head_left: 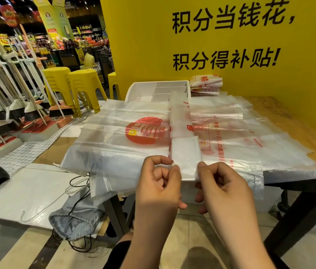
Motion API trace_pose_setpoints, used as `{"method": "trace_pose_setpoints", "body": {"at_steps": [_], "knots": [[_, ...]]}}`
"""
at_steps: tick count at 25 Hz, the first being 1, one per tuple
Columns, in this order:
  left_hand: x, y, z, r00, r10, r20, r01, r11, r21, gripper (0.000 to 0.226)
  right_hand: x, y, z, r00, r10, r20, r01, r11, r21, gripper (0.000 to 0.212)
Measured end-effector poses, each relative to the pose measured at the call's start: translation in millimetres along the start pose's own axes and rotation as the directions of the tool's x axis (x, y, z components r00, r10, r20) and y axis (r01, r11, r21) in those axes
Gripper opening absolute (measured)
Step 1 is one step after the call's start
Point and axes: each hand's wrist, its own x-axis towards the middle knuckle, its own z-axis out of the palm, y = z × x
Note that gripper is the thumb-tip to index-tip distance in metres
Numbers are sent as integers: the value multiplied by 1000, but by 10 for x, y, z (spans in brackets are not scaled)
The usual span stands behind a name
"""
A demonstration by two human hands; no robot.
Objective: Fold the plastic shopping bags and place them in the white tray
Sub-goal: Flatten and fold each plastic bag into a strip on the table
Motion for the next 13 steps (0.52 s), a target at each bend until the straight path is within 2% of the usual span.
{"method": "trace_pose_setpoints", "body": {"at_steps": [4,8,11,13], "knots": [[7,0,-7,1000,15,3,-15,1000,14,12,17,35,5,999,-19,-38,20,999,41,10],[1,11,-15,998,-17,60,16,1000,18,12,36,27,39,1000,-9,27,7,998,56,22],[-8,59,-23,983,-88,160,87,996,16,18,55,0,34,995,34,96,-51,982,181,33],[5,76,-19,980,-94,178,88,995,43,20,35,-45,26,989,59,133,-91,962,258,35]]}}
